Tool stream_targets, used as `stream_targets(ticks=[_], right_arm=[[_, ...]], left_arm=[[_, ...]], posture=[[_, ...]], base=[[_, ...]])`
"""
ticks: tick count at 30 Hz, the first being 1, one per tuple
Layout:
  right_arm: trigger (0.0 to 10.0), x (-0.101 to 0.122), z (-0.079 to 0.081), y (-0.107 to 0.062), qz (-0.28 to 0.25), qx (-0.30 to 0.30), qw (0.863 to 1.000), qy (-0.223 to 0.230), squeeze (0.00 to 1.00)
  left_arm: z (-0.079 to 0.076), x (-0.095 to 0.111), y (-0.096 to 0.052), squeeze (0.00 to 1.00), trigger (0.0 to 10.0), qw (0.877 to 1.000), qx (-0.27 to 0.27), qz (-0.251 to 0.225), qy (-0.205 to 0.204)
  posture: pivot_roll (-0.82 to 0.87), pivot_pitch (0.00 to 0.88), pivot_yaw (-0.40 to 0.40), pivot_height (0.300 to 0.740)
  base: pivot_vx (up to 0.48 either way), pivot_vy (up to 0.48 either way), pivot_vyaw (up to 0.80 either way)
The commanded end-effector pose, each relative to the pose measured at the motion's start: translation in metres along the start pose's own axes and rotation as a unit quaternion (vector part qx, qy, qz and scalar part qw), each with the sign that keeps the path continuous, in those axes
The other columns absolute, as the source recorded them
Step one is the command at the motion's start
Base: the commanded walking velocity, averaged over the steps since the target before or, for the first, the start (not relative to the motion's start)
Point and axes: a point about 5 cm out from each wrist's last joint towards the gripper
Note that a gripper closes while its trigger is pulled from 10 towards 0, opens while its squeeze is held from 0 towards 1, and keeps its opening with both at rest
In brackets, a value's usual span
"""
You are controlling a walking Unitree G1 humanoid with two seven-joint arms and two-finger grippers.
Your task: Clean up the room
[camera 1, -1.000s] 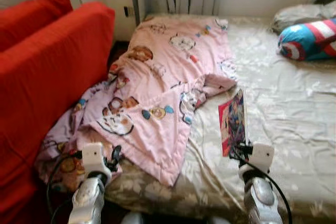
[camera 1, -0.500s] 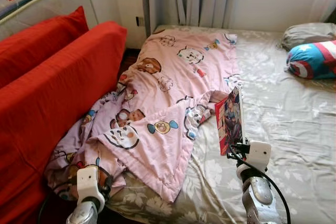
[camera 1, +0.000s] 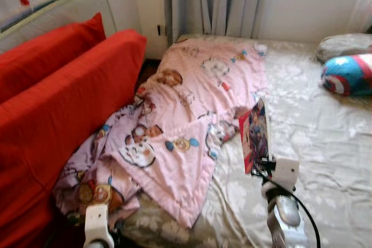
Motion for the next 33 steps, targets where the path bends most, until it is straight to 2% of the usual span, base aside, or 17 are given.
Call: stream_targets(ticks=[1, 3, 15, 20, 33], right_arm=[[10.0, 0.0046, -0.0025, 0.0012, -0.013, -0.003, 1.000, -0.001, 0.00], [10.0, 0.0046, -0.0029, 0.0005, -0.016, -0.007, 1.000, 0.002, 0.00], [10.0, 0.0063, -0.0007, 0.0015, -0.020, -0.006, 1.000, 0.004, 0.00], [10.0, 0.0062, -0.0012, 0.0016, -0.019, -0.006, 1.000, 0.005, 0.00], [10.0, 0.0068, -0.0008, 0.0015, -0.024, -0.006, 1.000, 0.003, 0.00]], left_arm=[[-0.0011, -0.0018, 0.0002, 0.00, 10.0, 1.000, -0.005, 0.007, 0.009], [-0.0002, -0.0015, 0.0003, 0.00, 10.0, 1.000, -0.003, 0.007, 0.009], [0.0010, -0.0016, 0.0002, 0.00, 10.0, 1.000, -0.004, 0.007, 0.012], [0.0002, -0.0018, 0.0002, 0.00, 10.0, 1.000, -0.006, 0.007, 0.013], [0.0002, -0.0014, 0.0004, 0.00, 10.0, 1.000, -0.008, 0.006, 0.013]], posture=[[0.00, 0.000, 0.000, 0.740], [0.00, 0.000, 0.001, 0.740], [0.00, 0.000, 0.001, 0.740], [0.00, 0.000, 0.000, 0.740], [0.00, 0.000, -0.002, 0.740]], base=[[0.000, -0.480, -0.76], [0.000, -0.480, -0.68], [0.000, -0.480, 0.00], [0.000, -0.480, -0.76], [0.000, -0.480, 0.00]])
Point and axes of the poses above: a point about 5 cm out from each wrist's last joint towards the gripper, its own y axis pointing out of the wrist towards the gripper, its own x axis along the axis of the wrist's last joint, z = x × y, and after that the axes turned 9 degrees about -y, right-handed
